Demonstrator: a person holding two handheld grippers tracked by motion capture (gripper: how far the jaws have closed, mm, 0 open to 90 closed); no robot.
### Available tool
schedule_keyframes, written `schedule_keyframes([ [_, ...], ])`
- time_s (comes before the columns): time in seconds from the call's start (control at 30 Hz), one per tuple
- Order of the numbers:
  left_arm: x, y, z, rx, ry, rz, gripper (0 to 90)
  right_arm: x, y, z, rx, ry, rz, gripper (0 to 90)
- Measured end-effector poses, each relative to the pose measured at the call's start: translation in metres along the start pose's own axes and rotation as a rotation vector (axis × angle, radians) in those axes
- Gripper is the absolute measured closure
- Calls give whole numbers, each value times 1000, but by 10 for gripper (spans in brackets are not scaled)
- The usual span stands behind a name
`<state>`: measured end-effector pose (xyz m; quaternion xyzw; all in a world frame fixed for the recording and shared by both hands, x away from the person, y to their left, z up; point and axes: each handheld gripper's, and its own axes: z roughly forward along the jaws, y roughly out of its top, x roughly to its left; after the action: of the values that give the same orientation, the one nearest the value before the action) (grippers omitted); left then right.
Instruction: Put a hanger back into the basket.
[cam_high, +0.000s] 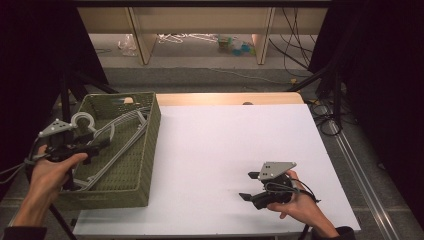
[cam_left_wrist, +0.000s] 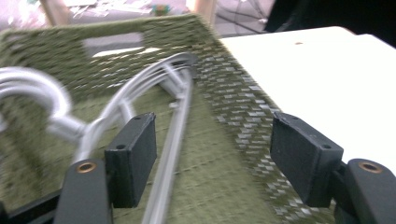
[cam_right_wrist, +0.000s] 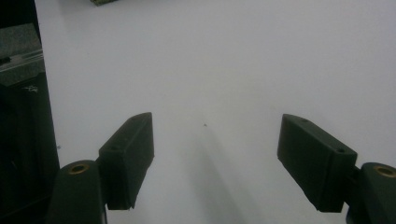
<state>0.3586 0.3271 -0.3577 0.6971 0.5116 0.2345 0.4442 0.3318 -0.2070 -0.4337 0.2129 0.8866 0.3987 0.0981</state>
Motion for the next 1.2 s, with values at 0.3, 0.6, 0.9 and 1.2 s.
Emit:
schedule_keyframes([
  [0.3,-61,-5,-1,-123,-116,79,238,-2,2,-2,-67,-31,37,244],
  [0.6,-99,-19,8,-147,-197,151,173,-1,3,-3,-121,-57,65,215],
  [0.9,-121,-33,10,-153,-225,188,168,0,5,-5,-165,-62,79,206],
  [1.2,-141,-44,15,-182,-276,190,169,3,4,-4,-198,-57,91,203],
])
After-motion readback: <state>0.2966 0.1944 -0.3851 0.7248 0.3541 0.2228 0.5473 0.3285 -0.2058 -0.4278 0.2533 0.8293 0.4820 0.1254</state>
